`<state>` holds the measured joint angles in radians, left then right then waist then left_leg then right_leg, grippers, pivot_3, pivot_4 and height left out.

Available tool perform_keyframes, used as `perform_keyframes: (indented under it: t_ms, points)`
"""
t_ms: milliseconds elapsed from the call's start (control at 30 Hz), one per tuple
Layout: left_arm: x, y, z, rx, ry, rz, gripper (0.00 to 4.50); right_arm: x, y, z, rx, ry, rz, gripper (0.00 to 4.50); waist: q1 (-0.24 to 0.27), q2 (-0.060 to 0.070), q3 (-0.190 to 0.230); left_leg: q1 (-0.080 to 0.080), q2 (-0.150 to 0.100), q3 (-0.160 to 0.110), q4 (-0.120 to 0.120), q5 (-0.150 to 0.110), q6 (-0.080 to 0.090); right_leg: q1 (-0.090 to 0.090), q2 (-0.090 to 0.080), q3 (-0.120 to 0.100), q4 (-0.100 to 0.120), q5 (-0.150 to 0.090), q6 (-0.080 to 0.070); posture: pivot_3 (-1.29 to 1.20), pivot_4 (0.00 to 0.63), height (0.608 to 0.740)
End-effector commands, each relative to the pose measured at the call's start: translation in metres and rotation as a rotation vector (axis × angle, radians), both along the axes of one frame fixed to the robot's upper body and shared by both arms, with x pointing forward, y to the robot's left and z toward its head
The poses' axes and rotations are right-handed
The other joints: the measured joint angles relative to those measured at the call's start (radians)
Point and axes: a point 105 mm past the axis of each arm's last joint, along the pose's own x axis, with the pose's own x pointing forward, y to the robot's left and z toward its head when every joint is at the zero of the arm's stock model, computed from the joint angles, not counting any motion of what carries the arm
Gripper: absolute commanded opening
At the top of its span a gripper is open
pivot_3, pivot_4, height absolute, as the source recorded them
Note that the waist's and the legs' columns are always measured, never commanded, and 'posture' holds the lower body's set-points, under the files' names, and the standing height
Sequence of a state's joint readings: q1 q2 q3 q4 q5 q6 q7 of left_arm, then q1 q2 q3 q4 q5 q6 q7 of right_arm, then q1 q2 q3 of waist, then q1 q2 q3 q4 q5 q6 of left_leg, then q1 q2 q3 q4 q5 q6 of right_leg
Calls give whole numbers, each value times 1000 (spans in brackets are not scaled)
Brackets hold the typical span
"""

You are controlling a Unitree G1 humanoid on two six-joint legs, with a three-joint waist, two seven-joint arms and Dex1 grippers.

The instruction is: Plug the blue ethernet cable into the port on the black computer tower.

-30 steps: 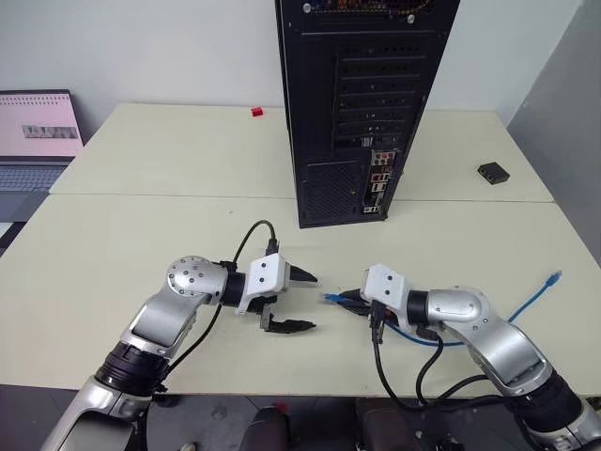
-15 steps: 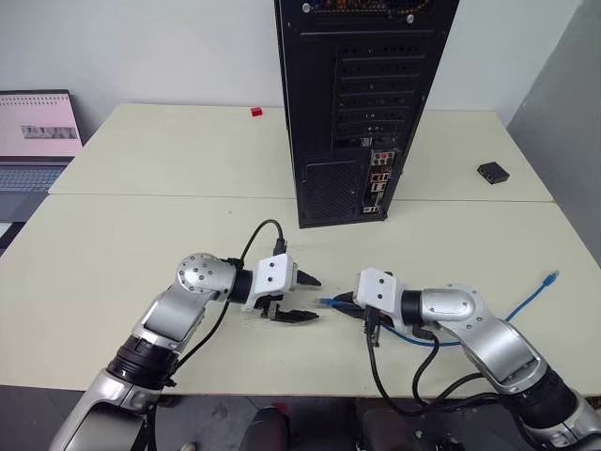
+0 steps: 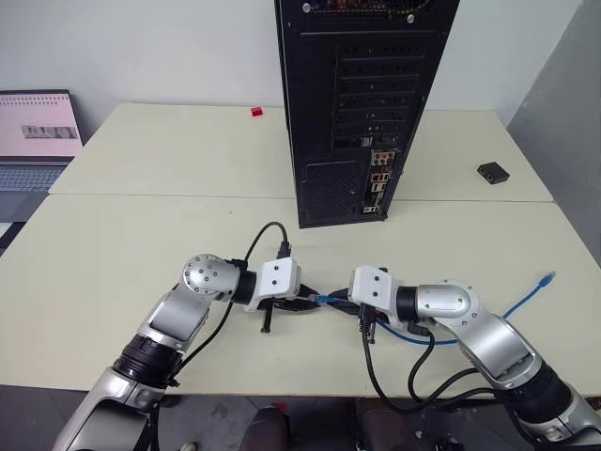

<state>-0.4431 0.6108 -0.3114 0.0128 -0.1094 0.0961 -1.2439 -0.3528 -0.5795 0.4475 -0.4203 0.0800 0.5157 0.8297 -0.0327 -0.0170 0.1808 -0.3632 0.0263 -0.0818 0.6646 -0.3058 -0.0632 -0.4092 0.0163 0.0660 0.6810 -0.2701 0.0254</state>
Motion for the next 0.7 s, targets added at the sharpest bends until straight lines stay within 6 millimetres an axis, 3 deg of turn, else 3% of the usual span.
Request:
perform_keyframes:
  t_ms: [33, 67, 133, 167, 333, 433, 533, 667, 700]
  points:
    - [1, -4, 7, -11, -57, -22, 276, -4, 7, 14, 28, -46, 44, 71, 0, 0, 0, 0, 0, 0, 0, 0, 0, 0, 0, 0, 0, 0, 0, 0, 150, 740]
    - [2, -4, 7, -13, -67, -22, 276, -5, 7, 15, 29, -41, 46, 71, 0, 0, 0, 0, 0, 0, 0, 0, 0, 0, 0, 0, 0, 0, 0, 0, 150, 740]
    - [2, -4, 8, -28, -86, -21, 276, -5, 2, 16, 18, -42, 42, 771, 0, 0, 0, 0, 0, 0, 0, 0, 0, 0, 0, 0, 0, 0, 0, 0, 150, 740]
    - [2, -4, 9, -37, -102, -22, 276, -5, -3, 17, 5, -42, 39, 816, 0, 0, 0, 0, 0, 0, 0, 0, 0, 0, 0, 0, 0, 0, 0, 0, 150, 740]
    - [-2, -3, 13, -72, -202, -35, 276, -11, -24, 34, 17, -13, 14, 1961, 1, 0, 0, 0, 0, 0, 0, 0, 0, 0, -1, 0, 0, 0, 0, 0, 150, 740]
    - [-3, -3, 17, -114, -292, -26, 276, -14, -39, 51, 127, 76, -53, 2608, 2, 0, 0, 0, 0, -1, 0, 0, 0, 0, -1, -1, 0, 0, 0, 0, 150, 740]
    - [0, -4, 22, -147, -422, -13, 276, -18, -46, 64, 245, 172, -99, 3347, 3, 0, 0, 0, 0, -1, 0, 0, 0, 1, -1, -1, 0, 0, 0, 0, 150, 740]
    - [-4, -8, 31, -157, -742, -96, 276, -23, -42, 69, 378, 304, -121, 4298, 2, 0, 0, 0, 0, -1, 0, 0, 0, 1, -1, 0, 0, 0, 0, 0, 150, 740]
    - [-6, -8, 31, -153, -808, -130, 276, -23, -41, 70, 397, 323, -125, 4335, 2, 0, 0, 0, 0, -1, 0, 0, 0, 1, -1, 0, 0, 0, 0, 0, 150, 740]
